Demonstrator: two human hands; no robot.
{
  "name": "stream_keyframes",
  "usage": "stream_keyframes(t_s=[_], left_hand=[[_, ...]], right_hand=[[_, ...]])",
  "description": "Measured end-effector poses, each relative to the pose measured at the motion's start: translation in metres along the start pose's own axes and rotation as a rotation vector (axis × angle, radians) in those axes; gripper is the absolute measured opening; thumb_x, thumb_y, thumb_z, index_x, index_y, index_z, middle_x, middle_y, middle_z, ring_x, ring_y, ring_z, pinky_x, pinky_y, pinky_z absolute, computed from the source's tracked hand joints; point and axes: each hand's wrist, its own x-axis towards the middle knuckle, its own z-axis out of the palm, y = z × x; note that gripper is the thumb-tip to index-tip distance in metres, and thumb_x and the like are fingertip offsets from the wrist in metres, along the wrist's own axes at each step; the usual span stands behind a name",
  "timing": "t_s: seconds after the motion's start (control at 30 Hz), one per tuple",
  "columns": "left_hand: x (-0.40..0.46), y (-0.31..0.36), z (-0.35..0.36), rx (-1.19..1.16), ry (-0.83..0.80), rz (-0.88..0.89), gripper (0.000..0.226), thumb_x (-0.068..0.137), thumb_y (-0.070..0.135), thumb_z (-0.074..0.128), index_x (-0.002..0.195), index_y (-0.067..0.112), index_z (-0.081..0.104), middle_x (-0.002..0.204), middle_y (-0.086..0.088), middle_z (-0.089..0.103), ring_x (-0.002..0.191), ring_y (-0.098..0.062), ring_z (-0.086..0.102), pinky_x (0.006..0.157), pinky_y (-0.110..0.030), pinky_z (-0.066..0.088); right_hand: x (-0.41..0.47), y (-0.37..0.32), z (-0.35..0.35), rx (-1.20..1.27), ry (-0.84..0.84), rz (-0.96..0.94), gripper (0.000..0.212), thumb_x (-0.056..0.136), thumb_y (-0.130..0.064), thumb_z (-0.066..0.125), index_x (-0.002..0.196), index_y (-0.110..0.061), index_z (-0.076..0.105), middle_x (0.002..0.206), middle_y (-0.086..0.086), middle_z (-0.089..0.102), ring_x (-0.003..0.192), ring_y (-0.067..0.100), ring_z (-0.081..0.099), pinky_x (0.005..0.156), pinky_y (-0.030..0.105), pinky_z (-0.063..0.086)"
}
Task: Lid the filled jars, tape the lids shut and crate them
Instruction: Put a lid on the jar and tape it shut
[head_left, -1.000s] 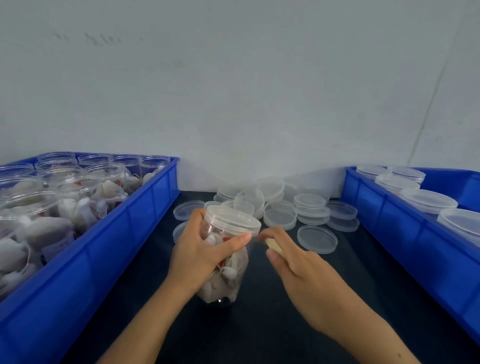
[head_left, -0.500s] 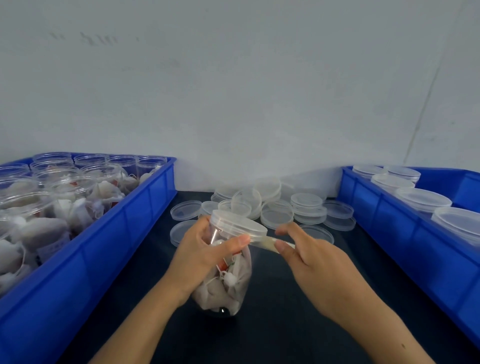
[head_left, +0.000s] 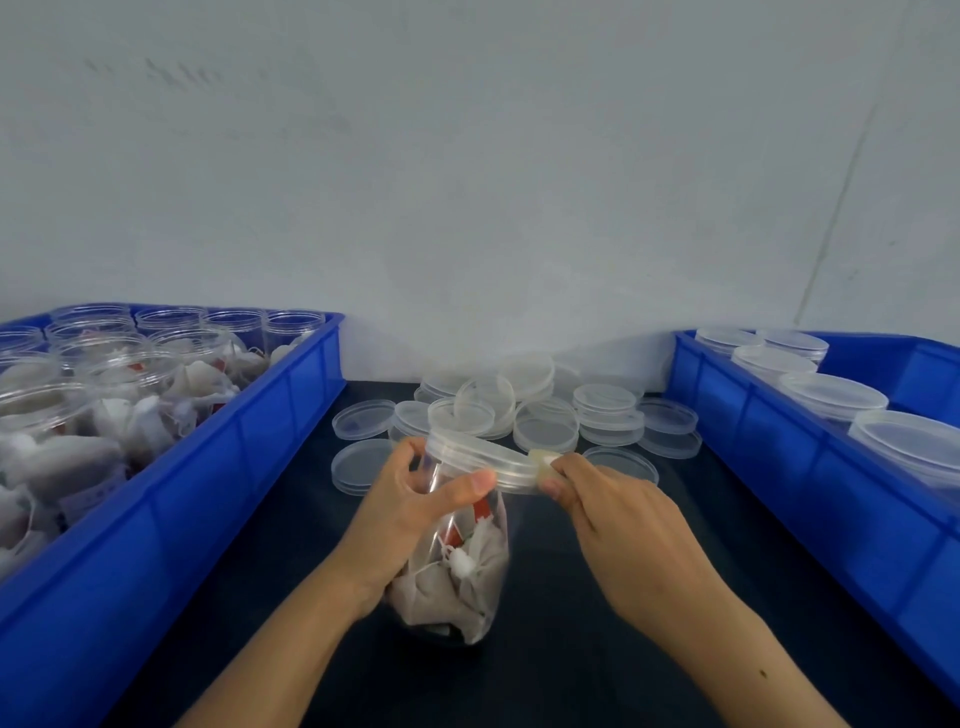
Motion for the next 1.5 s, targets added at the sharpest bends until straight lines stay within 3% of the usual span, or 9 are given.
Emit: stream_keyframes(t_s=[0.1,0.23,0.37,0.47,0.57,0.77,1.13,1.27,1.5], left_hand=[[-0.001,0.0,0.001,0.007,0.017,0.028,0.071,0.05,0.055,0.069,0.108,0.029,0.038,0.079,0.044,0.06,0.076,0.019,0.061,0.064,-0.015,0.046],[-0.004,0.001,0.001,0.036,-0.011,0.108,0.051,0.065,0.048,0.062,0.104,0.023,0.042,0.089,0.031,0.067,0.084,0.011,0.065,0.06,-0.004,0.047],[-0.008,-0.003,0.003,0.251,0.127,0.184,0.049,0.071,0.068,0.048,0.1,0.03,0.057,0.105,0.011,0.056,0.093,0.014,0.055,0.066,-0.007,0.047],[-0.013,-0.004,0.009,0.436,0.184,0.199,0.062,0.07,0.079,0.034,0.122,0.047,0.047,0.107,0.028,0.05,0.093,0.023,0.049,0.069,-0.008,0.037],[-0.018,-0.005,0.017,0.592,0.147,0.179,0.088,0.048,0.089,0.051,0.12,0.058,0.013,0.107,0.039,0.036,0.087,0.022,0.044,0.078,-0.012,0.038],[-0.021,-0.013,0.021,0.748,0.202,0.18,0.111,0.043,0.076,0.074,0.133,0.052,0.014,0.117,0.031,0.021,0.094,0.007,0.043,0.079,-0.026,0.042],[-0.014,-0.023,0.011,0.542,0.23,0.184,0.089,0.042,0.065,0.082,0.115,0.062,0.031,0.114,0.034,0.04,0.102,0.005,0.049,0.084,-0.026,0.045],[-0.011,-0.022,0.006,0.46,0.2,0.133,0.089,0.032,0.072,0.076,0.111,0.063,0.036,0.114,0.029,0.047,0.106,0.004,0.051,0.085,-0.026,0.045],[-0.003,-0.02,0.0,0.27,0.118,0.019,0.092,0.027,0.061,0.081,0.112,0.048,0.052,0.111,0.019,0.058,0.098,0.001,0.059,0.089,-0.033,0.052]], right_hand=[[0.001,-0.003,0.003,0.03,0.016,0.032,0.029,0.104,-0.041,0.02,0.1,-0.026,0.044,0.084,-0.009,0.055,0.075,0.011,0.054,0.068,0.026,0.04],[0.0,-0.009,0.005,0.033,0.01,0.099,0.032,0.103,-0.043,0.021,0.077,-0.031,0.033,0.076,-0.009,0.05,0.071,0.011,0.052,0.065,0.027,0.042],[-0.003,-0.012,0.009,0.04,0.051,0.179,0.039,0.1,-0.05,0.021,0.073,-0.027,0.036,0.068,-0.009,0.046,0.06,0.008,0.045,0.055,0.024,0.035],[-0.005,-0.012,0.012,-0.006,0.036,0.194,0.043,0.1,-0.051,0.018,0.071,-0.025,0.035,0.066,-0.008,0.045,0.055,0.008,0.042,0.048,0.02,0.029],[-0.004,-0.009,0.013,0.0,0.006,0.238,0.045,0.099,-0.053,0.016,0.071,-0.025,0.037,0.065,-0.008,0.046,0.053,0.008,0.041,0.047,0.019,0.027],[-0.003,0.0,0.017,0.13,-0.021,0.344,0.052,0.099,-0.054,0.022,0.081,-0.017,0.054,0.066,-0.006,0.052,0.062,0.011,0.048,0.058,0.025,0.037],[-0.001,0.009,0.006,0.289,-0.072,0.434,0.058,0.091,-0.065,0.034,0.083,-0.016,0.065,0.056,-0.007,0.048,0.055,0.007,0.045,0.052,0.022,0.033],[-0.001,0.016,0.002,0.273,-0.215,0.433,0.068,0.092,-0.067,0.03,0.079,-0.007,0.06,0.065,-0.004,0.055,0.064,0.014,0.054,0.069,0.031,0.046],[0.001,0.026,-0.008,0.257,-0.29,0.372,0.05,0.097,-0.059,0.026,0.074,-0.02,0.045,0.069,-0.006,0.049,0.069,0.012,0.048,0.089,0.031,0.032]])
